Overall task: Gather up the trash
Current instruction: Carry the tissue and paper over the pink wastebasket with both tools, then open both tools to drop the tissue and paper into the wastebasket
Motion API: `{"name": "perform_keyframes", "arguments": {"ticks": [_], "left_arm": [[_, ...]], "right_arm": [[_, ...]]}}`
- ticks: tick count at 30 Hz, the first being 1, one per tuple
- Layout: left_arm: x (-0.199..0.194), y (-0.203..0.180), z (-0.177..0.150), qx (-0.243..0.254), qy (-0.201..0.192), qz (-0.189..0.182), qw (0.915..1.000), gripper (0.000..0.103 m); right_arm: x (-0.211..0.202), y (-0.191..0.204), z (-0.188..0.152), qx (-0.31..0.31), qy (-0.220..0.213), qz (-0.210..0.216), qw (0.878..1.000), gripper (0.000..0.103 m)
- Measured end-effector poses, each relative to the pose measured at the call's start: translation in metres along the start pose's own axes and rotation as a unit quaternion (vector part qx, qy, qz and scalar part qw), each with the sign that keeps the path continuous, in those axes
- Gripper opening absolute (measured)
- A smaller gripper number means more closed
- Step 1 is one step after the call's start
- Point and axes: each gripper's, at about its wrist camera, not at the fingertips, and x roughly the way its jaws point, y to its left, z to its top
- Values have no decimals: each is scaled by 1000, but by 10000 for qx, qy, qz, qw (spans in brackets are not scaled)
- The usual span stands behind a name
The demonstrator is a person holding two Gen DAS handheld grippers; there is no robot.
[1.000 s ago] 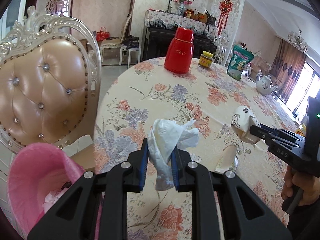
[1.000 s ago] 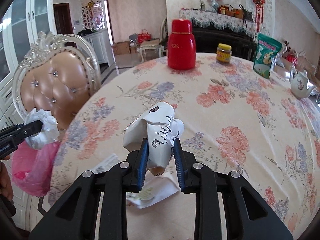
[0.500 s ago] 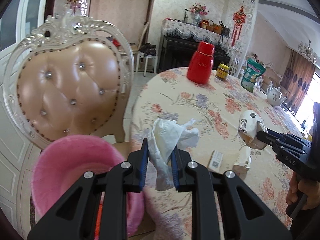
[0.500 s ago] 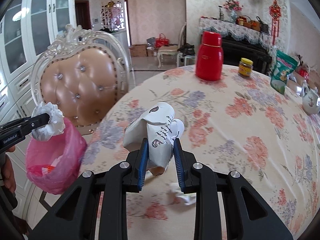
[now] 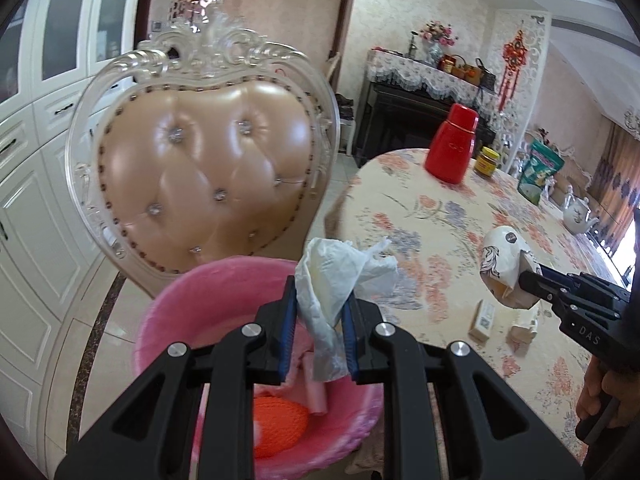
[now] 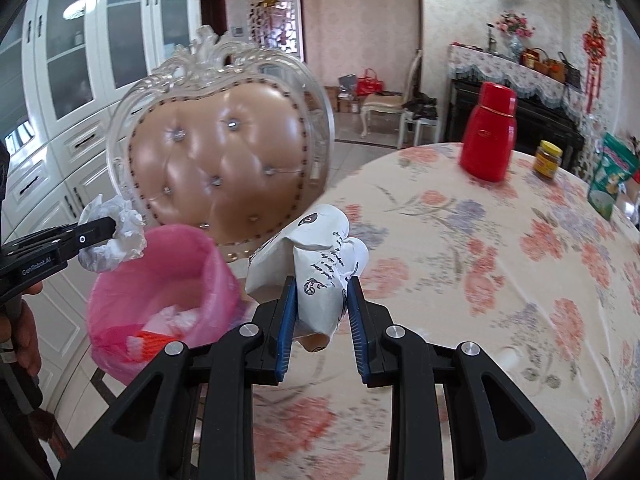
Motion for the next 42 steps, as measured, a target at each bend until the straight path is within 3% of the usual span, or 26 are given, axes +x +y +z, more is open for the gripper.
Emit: {"name": "perform_keyframes", "arguments": {"ticks": [18, 33, 36, 37, 39, 42], "left_arm": [[-11, 76, 0, -438, -69, 332, 9985, 20], [-3, 95, 8, -595, -66, 407, 9974, 23], [0, 96, 9, -606, -56, 420, 9973, 35], [1, 97, 9, -625, -55, 435, 9971, 45], [2, 97, 9, -633, -53, 433, 9970, 48], [4, 97, 10, -631, -41, 426, 9971, 48]], "right_arm": [[43, 102, 17, -682, 240, 522, 9960, 25], [79, 143, 15, -950, 503, 740, 9914, 26], [83, 144, 17, -942, 529, 720, 9915, 28], [85, 144, 17, -936, 544, 696, 9917, 29], [86, 143, 17, -926, 549, 681, 9919, 44], [86, 143, 16, -937, 542, 658, 9919, 46]]}}
